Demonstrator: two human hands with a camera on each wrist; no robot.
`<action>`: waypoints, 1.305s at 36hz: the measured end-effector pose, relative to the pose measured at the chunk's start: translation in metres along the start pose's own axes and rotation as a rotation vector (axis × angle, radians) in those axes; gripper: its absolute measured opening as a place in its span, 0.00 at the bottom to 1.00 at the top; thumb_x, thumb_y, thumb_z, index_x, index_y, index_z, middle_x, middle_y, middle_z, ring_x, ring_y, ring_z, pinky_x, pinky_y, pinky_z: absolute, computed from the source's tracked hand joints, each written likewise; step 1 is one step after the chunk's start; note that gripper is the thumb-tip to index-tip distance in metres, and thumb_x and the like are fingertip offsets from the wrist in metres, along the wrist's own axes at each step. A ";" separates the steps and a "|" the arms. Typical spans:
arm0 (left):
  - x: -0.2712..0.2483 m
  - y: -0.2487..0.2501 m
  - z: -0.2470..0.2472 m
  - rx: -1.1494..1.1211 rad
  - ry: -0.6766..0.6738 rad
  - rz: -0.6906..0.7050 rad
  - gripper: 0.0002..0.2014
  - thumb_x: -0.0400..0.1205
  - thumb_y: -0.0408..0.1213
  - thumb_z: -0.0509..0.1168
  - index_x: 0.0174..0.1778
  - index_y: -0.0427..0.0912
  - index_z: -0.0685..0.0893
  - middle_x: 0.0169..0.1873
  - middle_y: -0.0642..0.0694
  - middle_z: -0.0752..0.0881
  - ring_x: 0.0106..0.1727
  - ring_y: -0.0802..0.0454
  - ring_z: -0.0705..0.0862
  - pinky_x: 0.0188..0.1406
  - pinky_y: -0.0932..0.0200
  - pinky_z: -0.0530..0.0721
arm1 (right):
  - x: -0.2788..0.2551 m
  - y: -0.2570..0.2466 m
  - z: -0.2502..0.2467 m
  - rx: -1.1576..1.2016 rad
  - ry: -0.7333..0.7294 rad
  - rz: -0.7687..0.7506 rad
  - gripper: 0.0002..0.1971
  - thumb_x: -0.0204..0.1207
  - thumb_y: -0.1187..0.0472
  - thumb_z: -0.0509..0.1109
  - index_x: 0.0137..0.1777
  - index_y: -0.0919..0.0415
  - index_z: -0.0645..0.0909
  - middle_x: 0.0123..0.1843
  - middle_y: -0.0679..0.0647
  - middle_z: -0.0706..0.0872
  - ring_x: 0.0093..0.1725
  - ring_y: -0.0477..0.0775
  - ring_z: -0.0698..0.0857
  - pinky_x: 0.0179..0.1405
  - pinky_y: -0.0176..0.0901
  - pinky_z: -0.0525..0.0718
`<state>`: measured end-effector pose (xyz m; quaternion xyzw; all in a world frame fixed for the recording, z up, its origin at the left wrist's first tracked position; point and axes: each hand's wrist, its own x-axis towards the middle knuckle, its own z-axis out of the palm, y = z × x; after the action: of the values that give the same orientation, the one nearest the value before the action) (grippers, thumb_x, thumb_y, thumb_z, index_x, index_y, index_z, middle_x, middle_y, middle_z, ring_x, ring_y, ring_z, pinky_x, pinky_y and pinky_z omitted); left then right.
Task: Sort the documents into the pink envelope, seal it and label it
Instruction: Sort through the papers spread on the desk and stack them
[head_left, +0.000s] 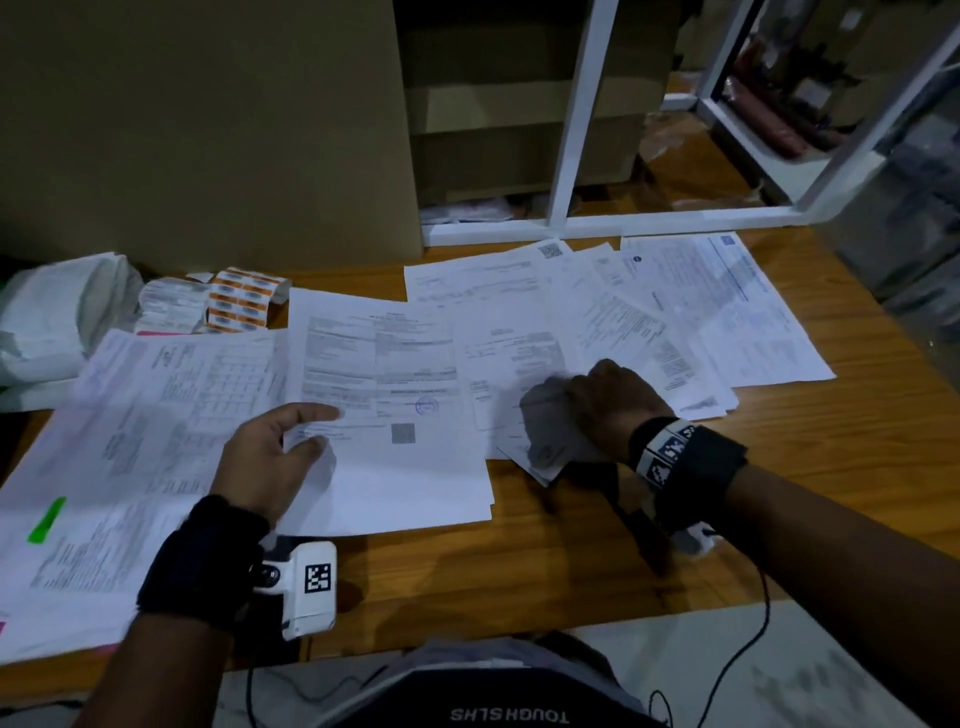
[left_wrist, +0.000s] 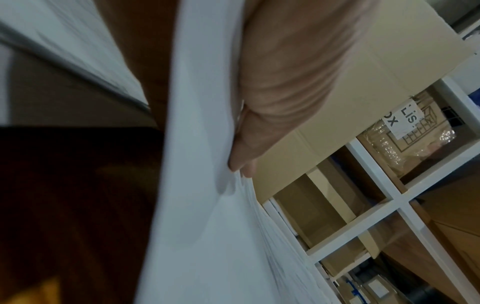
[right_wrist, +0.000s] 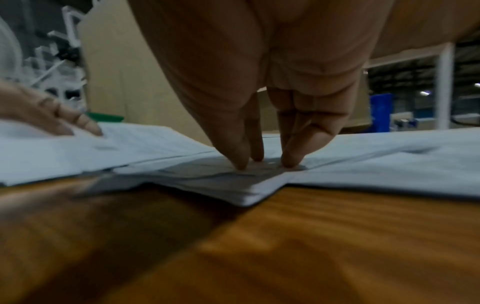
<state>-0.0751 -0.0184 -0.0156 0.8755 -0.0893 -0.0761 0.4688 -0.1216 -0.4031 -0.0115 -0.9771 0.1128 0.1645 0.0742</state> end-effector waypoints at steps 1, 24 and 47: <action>-0.001 0.003 0.002 -0.012 0.011 0.000 0.15 0.83 0.26 0.69 0.58 0.50 0.91 0.61 0.55 0.89 0.70 0.56 0.81 0.74 0.57 0.73 | 0.001 0.000 -0.003 -0.025 0.022 -0.001 0.17 0.80 0.52 0.60 0.66 0.54 0.77 0.63 0.62 0.77 0.60 0.67 0.80 0.49 0.54 0.80; -0.064 0.031 0.044 -0.044 0.256 -0.116 0.15 0.82 0.22 0.67 0.57 0.45 0.91 0.59 0.48 0.90 0.68 0.51 0.81 0.66 0.58 0.74 | 0.009 -0.007 -0.034 -0.358 0.018 -0.565 0.25 0.80 0.69 0.58 0.77 0.56 0.68 0.66 0.58 0.82 0.61 0.63 0.83 0.55 0.52 0.83; -0.039 0.043 0.055 -0.475 0.352 -0.159 0.09 0.88 0.39 0.64 0.52 0.50 0.91 0.52 0.53 0.93 0.59 0.52 0.89 0.57 0.56 0.84 | -0.026 -0.148 -0.066 1.683 -0.438 -0.198 0.02 0.81 0.75 0.66 0.50 0.70 0.79 0.46 0.65 0.84 0.48 0.61 0.90 0.46 0.41 0.90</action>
<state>-0.1292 -0.0778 -0.0079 0.7453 0.0824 0.0212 0.6612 -0.0890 -0.2669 0.0746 -0.5496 0.0944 0.2034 0.8048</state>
